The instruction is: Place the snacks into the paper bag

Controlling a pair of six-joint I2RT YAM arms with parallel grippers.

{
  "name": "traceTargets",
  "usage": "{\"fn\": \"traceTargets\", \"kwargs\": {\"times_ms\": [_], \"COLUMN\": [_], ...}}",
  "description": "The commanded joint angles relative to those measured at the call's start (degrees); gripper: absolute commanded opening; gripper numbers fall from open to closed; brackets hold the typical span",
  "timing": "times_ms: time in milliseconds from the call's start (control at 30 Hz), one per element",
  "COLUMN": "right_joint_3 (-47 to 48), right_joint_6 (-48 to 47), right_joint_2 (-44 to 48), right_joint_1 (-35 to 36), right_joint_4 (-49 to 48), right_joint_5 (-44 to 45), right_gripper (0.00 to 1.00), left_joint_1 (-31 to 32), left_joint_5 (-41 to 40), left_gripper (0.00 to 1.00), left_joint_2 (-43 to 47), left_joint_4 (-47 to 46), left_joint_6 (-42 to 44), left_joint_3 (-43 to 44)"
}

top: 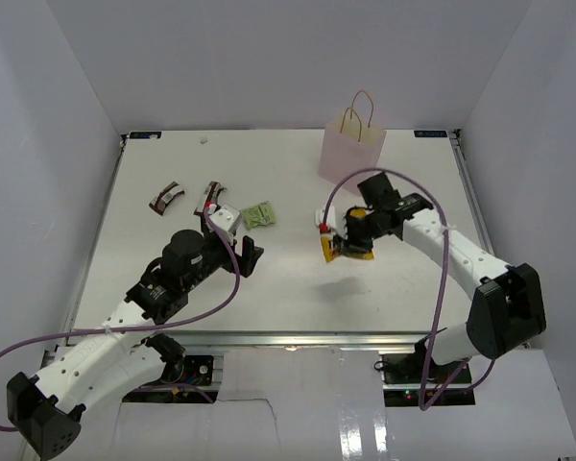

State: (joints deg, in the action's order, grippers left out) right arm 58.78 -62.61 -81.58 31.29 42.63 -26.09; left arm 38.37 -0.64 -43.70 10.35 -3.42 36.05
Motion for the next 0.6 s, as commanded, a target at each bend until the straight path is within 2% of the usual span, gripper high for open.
{"fn": "traceTargets", "kwargs": {"times_ms": [0,100,133,167,233,267,400,467,567], "right_joint_3": [13.15,22.12,23.73,25.05,28.29,29.53,37.53,40.25,41.05], "right_joint_6": [9.77,20.04,23.46,30.46,35.34,37.54,50.00,53.01,58.82], "right_joint_2": [-0.59,-2.61,-3.05,-3.84,-4.64,-5.94,-11.57,-14.38,-16.93], "right_joint_1": [-6.48,-12.82,-15.35,-16.42,-18.71,-19.07,-19.60,-19.60,-19.60], "right_joint_4": [-3.16,-9.04,-14.19,-17.29,-22.31,-26.42,-30.76,-33.91,-38.66], "right_joint_5": [-5.37,-5.56,-4.95,-2.76,-0.82,1.80,12.35,18.33,26.68], "right_gripper": [0.21,0.22,0.18,0.17,0.18,0.18,0.17,0.17,0.16], "left_joint_1": [-0.22,-0.22,-0.23,-0.23,-0.22,-0.23,-0.23,-0.23,-0.23], "left_joint_5": [-0.59,-0.76,-0.76,-0.85,-1.02,-1.11,-1.64,-1.90,-2.25], "left_gripper": [0.91,0.91,0.91,0.91,0.91,0.91,0.91,0.91,0.91], "left_joint_2": [0.20,0.11,0.02,-0.07,-0.24,-0.24,-0.85,-1.21,-1.74], "left_joint_4": [0.46,0.46,0.46,0.46,0.46,0.46,0.55,0.55,0.46], "left_joint_6": [0.43,0.52,0.61,0.61,0.70,0.70,0.96,1.13,1.31], "left_joint_3": [1.04,1.04,1.12,1.04,1.04,0.95,0.86,0.86,0.77]}}
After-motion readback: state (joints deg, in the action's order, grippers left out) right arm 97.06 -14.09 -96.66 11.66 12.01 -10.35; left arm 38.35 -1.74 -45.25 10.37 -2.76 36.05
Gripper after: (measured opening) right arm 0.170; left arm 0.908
